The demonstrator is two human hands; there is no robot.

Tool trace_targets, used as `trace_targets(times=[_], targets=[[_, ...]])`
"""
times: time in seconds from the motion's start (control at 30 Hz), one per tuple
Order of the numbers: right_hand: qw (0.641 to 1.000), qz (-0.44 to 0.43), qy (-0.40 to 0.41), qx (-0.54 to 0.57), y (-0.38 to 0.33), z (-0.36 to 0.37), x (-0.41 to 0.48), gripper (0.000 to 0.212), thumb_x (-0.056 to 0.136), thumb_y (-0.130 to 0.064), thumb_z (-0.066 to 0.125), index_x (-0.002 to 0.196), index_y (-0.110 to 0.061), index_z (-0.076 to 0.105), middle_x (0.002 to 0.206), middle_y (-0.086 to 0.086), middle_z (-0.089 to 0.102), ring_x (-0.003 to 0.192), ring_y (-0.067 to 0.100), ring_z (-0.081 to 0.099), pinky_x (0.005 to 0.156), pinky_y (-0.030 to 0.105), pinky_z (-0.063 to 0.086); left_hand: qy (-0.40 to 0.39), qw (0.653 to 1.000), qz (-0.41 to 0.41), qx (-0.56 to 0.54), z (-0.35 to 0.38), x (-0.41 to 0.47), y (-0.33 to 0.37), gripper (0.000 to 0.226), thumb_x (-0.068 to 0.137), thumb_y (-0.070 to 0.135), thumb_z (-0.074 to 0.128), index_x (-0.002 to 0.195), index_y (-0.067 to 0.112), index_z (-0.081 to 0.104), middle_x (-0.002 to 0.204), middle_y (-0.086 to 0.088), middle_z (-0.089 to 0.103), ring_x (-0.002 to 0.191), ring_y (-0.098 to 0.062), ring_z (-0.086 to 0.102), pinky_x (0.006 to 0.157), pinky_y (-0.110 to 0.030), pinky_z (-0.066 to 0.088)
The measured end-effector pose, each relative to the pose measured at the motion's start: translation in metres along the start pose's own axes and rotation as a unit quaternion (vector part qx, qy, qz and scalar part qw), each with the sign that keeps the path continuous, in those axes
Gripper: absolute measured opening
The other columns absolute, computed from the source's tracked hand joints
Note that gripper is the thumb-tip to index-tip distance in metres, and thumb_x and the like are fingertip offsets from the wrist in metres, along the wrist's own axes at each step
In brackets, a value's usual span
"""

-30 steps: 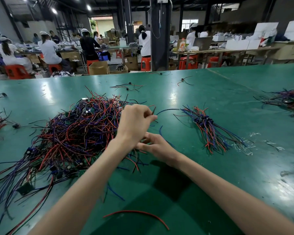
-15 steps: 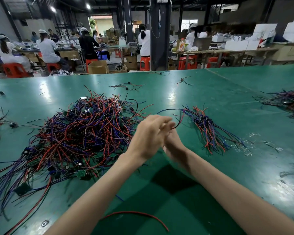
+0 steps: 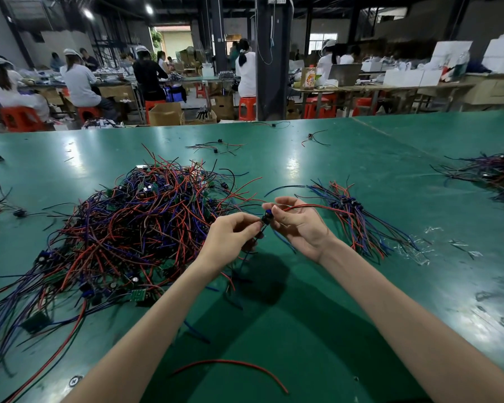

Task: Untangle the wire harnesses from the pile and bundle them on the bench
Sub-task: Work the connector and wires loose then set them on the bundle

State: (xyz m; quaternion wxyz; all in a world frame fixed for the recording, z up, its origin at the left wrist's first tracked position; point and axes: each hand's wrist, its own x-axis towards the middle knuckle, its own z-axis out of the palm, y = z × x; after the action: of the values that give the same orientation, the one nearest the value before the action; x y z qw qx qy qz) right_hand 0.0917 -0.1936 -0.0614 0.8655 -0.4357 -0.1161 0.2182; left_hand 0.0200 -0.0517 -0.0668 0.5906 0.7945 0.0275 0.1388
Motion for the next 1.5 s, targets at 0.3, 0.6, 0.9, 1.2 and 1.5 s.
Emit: trace_targets(times=[0.3, 0.6, 0.9, 1.2, 1.5], targets=[[0.988, 0.014, 0.045, -0.150, 0.003, 0.003, -0.005, 0.016, 0.081, 0.006, 0.064, 0.088, -0.007, 0.059, 0.061, 0.004, 0.059, 0.049, 0.010, 0.059, 0.053, 0.021, 0.052, -0.092, 0.955, -0.154, -0.236, 0.006, -0.007, 0.009, 0.012, 0.094, 0.007, 0.052, 0.103, 0.004, 0.060, 0.083, -0.006, 0.068, 0.064, -0.019, 0.064, 0.054, -0.030, 0.056], [0.978, 0.052, 0.070, -0.188, 0.003, -0.004, 0.000, 0.011, 0.088, -0.005, 0.062, 0.078, -0.003, 0.066, 0.054, 0.000, 0.065, 0.048, 0.007, 0.059, 0.049, 0.018, 0.051, -0.059, 0.968, -0.164, -0.178, 0.006, -0.008, 0.003, 0.009, 0.091, 0.006, 0.059, 0.083, 0.010, 0.058, 0.070, -0.006, 0.060, 0.043, -0.007, 0.044, 0.038, -0.018, 0.039], [0.977, 0.005, 0.148, -0.156, -0.017, -0.023, 0.008, 0.013, 0.086, 0.000, 0.062, 0.074, 0.000, 0.064, 0.049, 0.000, 0.063, 0.043, 0.006, 0.056, 0.047, 0.017, 0.050, -0.111, 0.961, -0.192, -0.167, 0.012, -0.013, 0.007, 0.030, 0.089, 0.003, 0.044, 0.096, 0.016, 0.070, 0.060, -0.001, 0.052, 0.044, -0.011, 0.042, 0.041, -0.018, 0.039], [0.989, 0.013, 0.103, -0.105, -0.014, -0.024, 0.009, 0.014, 0.089, -0.006, 0.060, 0.078, 0.000, 0.067, 0.057, 0.004, 0.065, 0.049, 0.009, 0.057, 0.050, 0.019, 0.052, -0.062, 0.957, -0.189, -0.209, 0.010, -0.013, 0.003, 0.017, 0.091, 0.018, 0.061, 0.080, 0.005, 0.064, 0.058, -0.009, 0.054, 0.050, -0.017, 0.058, 0.050, -0.030, 0.055], [0.985, 0.010, 0.162, -0.065, -0.020, -0.029, 0.012, 0.017, 0.087, -0.014, 0.066, 0.076, -0.001, 0.065, 0.053, 0.003, 0.063, 0.044, 0.009, 0.057, 0.045, 0.019, 0.049, -0.053, 0.968, -0.178, -0.168, 0.013, -0.014, 0.003, 0.014, 0.088, 0.002, 0.061, 0.075, 0.003, 0.068, 0.059, -0.006, 0.061, 0.042, -0.010, 0.053, 0.042, -0.018, 0.045]])
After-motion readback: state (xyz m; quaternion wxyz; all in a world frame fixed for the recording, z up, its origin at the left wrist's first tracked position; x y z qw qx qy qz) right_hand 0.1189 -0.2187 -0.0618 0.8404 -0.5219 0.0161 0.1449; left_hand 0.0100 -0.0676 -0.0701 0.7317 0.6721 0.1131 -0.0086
